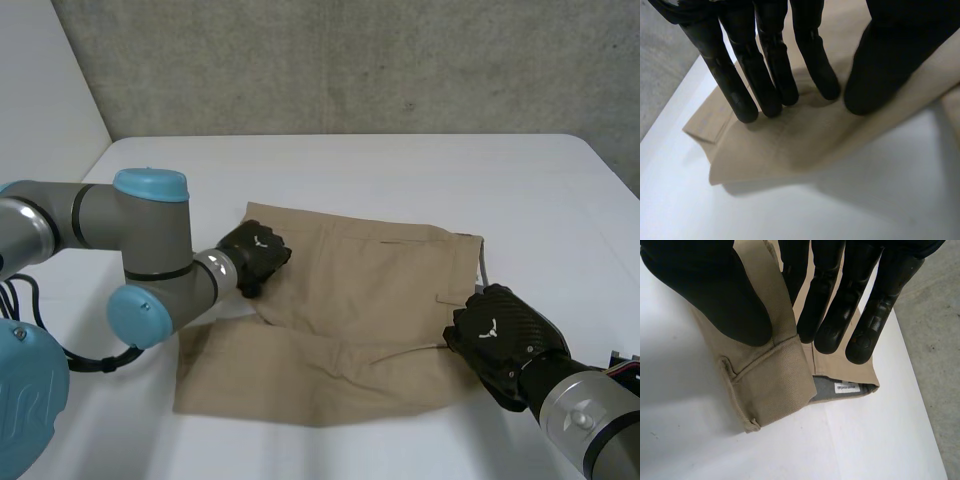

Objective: Fold the shorts.

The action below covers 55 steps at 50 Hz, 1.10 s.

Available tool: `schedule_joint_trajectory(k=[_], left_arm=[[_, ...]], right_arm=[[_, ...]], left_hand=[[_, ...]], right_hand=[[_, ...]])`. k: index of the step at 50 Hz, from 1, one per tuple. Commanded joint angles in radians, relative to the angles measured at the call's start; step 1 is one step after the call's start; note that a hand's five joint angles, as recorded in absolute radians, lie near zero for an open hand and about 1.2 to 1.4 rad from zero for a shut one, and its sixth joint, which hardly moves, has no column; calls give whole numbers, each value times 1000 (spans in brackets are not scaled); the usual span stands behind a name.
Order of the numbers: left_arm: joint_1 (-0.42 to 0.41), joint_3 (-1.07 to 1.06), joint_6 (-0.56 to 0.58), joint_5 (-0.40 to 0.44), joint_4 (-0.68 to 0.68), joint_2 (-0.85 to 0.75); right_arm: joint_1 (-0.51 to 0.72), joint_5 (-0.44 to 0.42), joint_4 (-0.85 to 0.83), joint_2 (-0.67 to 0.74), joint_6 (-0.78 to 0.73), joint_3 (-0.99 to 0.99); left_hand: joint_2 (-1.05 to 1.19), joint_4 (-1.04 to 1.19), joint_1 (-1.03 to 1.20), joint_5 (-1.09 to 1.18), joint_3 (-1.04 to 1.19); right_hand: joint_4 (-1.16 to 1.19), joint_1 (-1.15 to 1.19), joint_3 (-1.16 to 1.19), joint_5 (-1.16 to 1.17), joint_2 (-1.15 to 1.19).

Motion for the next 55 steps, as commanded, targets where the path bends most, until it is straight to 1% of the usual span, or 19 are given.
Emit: schedule_joint_trajectory(k=[1, 2, 6, 21, 29, 32, 33, 36, 37, 39, 41, 43, 45, 49, 55], left_arm=[[-4, -17, -4, -134, 2, 17], [-4, -26, -10, -166, 5, 18], [-4, -55, -9, -218, 10, 36], [0, -213, -24, -300, 19, 142], [-10, -289, -56, -324, 62, 269], [-15, -310, -67, -318, 89, 309], [-19, -318, -76, -315, 121, 329], [-30, -316, -91, -300, 166, 339], [-35, -310, -100, -277, 183, 339], [-36, -303, -102, -246, 192, 337], [-30, -277, -102, -193, 191, 328], [-30, -257, -102, -157, 191, 307], [-27, -218, -94, -125, 188, 250], [-24, -149, -87, -117, 146, 163], [-23, -83, -47, -117, 77, 80]], right_arm=[[0, 0, 1, 4, -1, -1], [0, 0, 1, 4, 0, -1], [0, 0, 1, 5, -1, 0], [0, 0, -9, 8, -1, 0], [0, 0, -7, 8, 0, 2], [0, 0, -9, 7, -1, 2], [0, 0, -9, 8, 0, 2], [0, 0, -9, 7, 0, 2], [2, 1, -9, 7, 0, 2], [2, 1, -9, 7, 0, 3], [2, 1, -9, 7, -1, 8], [2, 1, -9, 7, -1, 8], [2, 1, -9, 7, 0, 8], [2, 1, -9, 7, 0, 8], [0, 0, -9, 7, 0, 8]], left_hand=[[365, 375, 355, 382, 381], [365, 375, 355, 382, 381], [365, 375, 355, 382, 381], [365, 375, 355, 382, 381], [365, 375, 355, 382, 381], [49, 59, 40, 67, 65], [-150, -139, -159, -132, -134], [-289, -279, -299, -272, -273], [-394, -384, -404, -377, -378], [-480, -470, -489, -463, -464], [-527, -517, -537, -510, -511], [-545, -535, -554, -527, -529], [-554, -543, -563, -536, -538], [-572, -561, -581, -554, -556], [-545, -535, -554, -528, -529]], right_hand=[[205, 420, 219, 214, 221], [205, 420, 219, 214, 221], [205, 420, 219, 214, 221], [205, 420, 219, 214, 221], [205, 420, 219, 214, 221], [205, 420, 219, 214, 221], [205, 420, 219, 214, 221], [205, 420, 219, 214, 221], [205, 420, 219, 214, 221], [205, 420, 219, 214, 221], [205, 420, 219, 214, 221], [205, 420, 219, 214, 221], [205, 420, 219, 214, 221], [205, 420, 219, 214, 221], [205, 420, 219, 214, 221]])
